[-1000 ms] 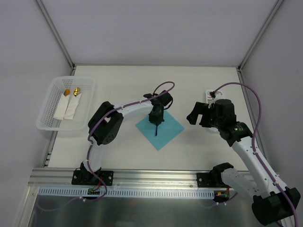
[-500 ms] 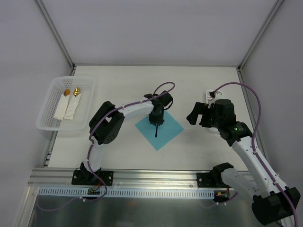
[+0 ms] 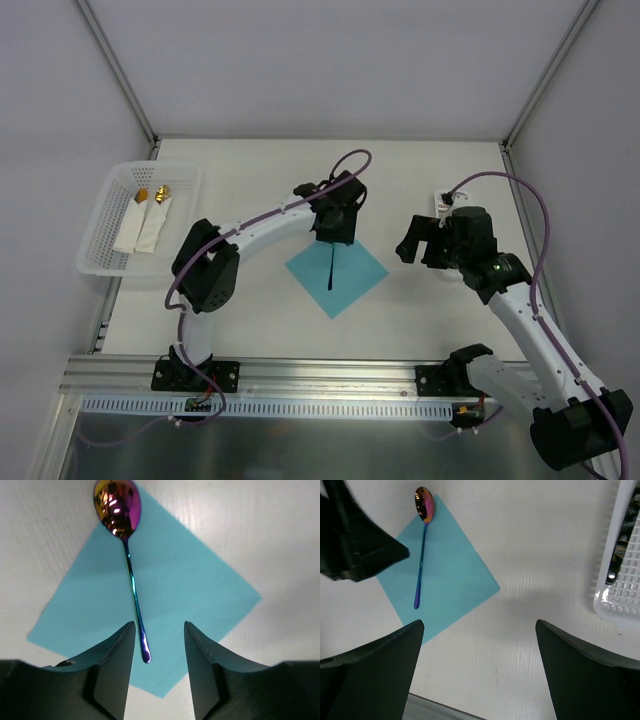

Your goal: Place the utensils on the paper napkin and roll it up

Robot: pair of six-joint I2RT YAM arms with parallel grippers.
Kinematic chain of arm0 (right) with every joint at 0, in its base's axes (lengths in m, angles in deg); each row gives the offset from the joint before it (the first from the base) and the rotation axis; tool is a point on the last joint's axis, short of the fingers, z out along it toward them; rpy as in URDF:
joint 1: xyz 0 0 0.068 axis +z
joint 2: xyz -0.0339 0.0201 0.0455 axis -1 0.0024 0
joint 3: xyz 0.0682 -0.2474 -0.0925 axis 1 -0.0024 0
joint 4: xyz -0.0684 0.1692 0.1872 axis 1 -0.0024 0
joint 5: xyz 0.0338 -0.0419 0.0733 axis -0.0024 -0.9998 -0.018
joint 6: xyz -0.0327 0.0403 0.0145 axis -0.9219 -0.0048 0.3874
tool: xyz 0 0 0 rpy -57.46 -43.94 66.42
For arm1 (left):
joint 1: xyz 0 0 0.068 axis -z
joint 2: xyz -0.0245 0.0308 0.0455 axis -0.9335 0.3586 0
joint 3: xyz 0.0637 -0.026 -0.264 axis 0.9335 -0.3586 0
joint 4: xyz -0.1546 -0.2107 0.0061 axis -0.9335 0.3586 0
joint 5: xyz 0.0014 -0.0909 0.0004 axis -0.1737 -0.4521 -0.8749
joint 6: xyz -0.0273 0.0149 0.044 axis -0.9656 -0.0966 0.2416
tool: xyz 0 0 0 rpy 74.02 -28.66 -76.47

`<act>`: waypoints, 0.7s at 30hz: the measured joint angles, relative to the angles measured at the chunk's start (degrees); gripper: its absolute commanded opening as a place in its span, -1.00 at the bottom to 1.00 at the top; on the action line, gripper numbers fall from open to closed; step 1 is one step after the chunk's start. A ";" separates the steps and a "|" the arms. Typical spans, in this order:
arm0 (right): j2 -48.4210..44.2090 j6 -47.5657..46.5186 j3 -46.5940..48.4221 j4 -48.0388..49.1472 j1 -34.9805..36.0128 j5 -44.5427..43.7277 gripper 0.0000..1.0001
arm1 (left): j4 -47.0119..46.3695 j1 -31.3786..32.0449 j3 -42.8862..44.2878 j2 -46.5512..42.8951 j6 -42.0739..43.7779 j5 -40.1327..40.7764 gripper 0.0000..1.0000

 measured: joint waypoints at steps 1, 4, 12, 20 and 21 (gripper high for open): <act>1.07 -0.22 1.03 -1.05 -0.24 -0.44 0.98 | -0.02 -0.07 0.44 -1.42 1.03 0.00 0.01; 5.79 -1.36 5.75 -4.66 -2.01 -1.46 0.95 | -0.13 -1.27 2.32 -7.45 4.98 -1.05 0.01; 25.68 -5.14 18.34 -9.11 -17.97 -0.13 0.18 | -1.79 -17.35 -1.07 -24.65 14.34 -14.73 0.00; 43.39 -6.78 27.91 -10.49 -23.28 -0.15 -0.17 | 0.17 -23.87 -9.44 -28.57 18.62 -24.37 0.03; 45.13 -6.97 29.00 -10.60 -23.28 -0.37 -0.17 | 0.35 -24.15 -9.77 -28.59 18.93 -25.27 0.03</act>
